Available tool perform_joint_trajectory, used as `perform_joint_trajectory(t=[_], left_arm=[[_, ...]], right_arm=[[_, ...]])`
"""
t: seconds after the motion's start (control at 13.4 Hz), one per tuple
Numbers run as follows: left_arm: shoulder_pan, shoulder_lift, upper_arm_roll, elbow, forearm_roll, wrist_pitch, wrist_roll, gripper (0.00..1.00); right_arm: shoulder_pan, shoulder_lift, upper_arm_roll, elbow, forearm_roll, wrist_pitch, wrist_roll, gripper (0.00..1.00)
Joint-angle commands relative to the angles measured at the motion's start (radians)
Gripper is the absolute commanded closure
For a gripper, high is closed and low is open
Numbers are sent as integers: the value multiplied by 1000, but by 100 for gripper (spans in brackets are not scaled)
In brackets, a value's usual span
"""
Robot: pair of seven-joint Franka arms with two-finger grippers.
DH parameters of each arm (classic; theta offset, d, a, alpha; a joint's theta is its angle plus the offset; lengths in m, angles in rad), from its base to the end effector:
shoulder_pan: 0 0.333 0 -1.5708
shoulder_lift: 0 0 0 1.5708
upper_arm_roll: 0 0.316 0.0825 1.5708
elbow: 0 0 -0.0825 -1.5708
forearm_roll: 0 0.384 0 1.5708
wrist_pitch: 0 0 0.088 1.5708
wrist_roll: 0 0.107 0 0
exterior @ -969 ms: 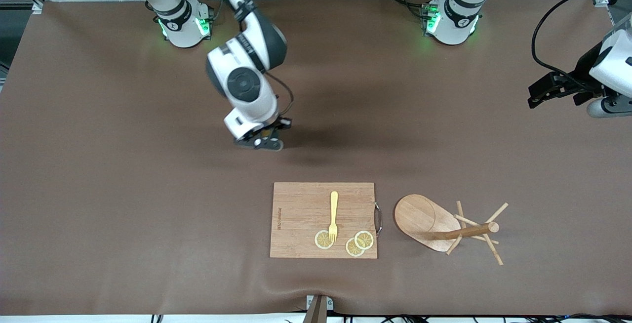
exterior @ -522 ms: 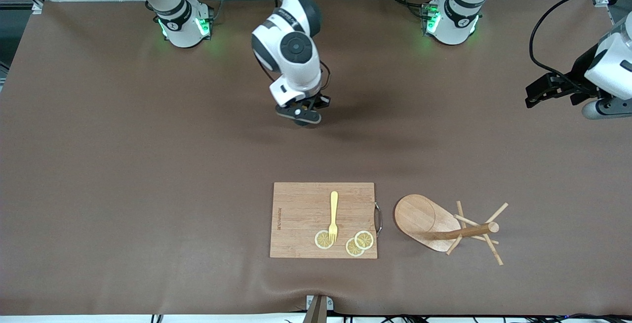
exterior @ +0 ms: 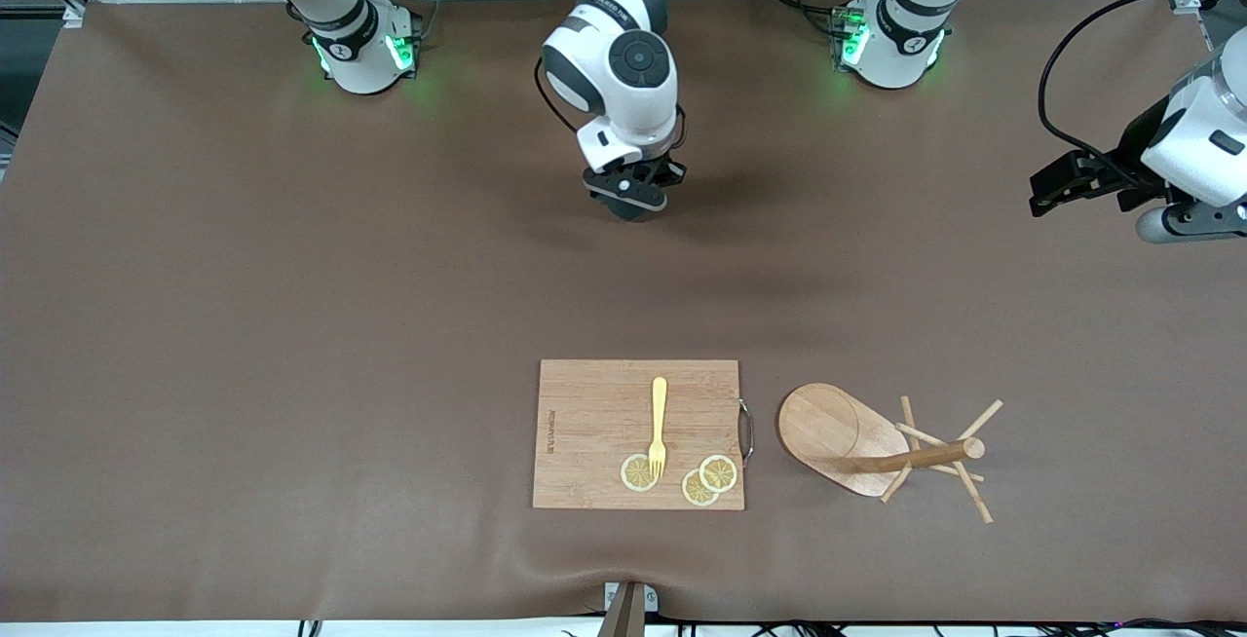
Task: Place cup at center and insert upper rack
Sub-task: 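Carry the teal mug with the right gripper to the table center, then set the mug down, open the right gripper and withdraw it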
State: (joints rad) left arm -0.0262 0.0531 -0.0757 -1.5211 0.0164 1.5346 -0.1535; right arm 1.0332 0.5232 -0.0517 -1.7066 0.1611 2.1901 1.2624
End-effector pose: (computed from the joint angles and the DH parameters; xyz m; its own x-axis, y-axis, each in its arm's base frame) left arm 0.5644 -0.0547 0.6151 0.9979 0.0522 -0.0371 0.0515 -0.9985 -0.0183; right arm 0.3633 0.5599 0.2858 0.9263 -0.3605 -0.1095 -0.3617 -0.9322 0.0099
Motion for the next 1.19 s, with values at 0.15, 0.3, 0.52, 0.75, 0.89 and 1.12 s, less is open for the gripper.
perform_joint_trajectory(t=[0.15, 0.3, 0.52, 0.75, 0.89, 1.12], left_arm=[[6, -1, -9, 9, 22, -10, 8, 0], [6, -1, -7, 9, 22, -10, 6, 0], [8, -1, -6, 10, 22, -11, 8, 0], [3, -1, -7, 10, 22, -11, -1, 0], [2, -1, -9, 12, 22, -11, -3, 0], [-3, -1, -10, 12, 20, -11, -3, 0]], right_arm=[[10, 46, -10, 48, 17, -3, 54, 100], [10, 60, -10, 62, 12, 0, 106, 100], [16, 69, -10, 71, 15, 11, 107, 100], [16, 90, -10, 71, 12, 13, 107, 85], [15, 89, -10, 74, 14, 13, 107, 56], [4, 86, -8, 100, 18, 11, 106, 15]])
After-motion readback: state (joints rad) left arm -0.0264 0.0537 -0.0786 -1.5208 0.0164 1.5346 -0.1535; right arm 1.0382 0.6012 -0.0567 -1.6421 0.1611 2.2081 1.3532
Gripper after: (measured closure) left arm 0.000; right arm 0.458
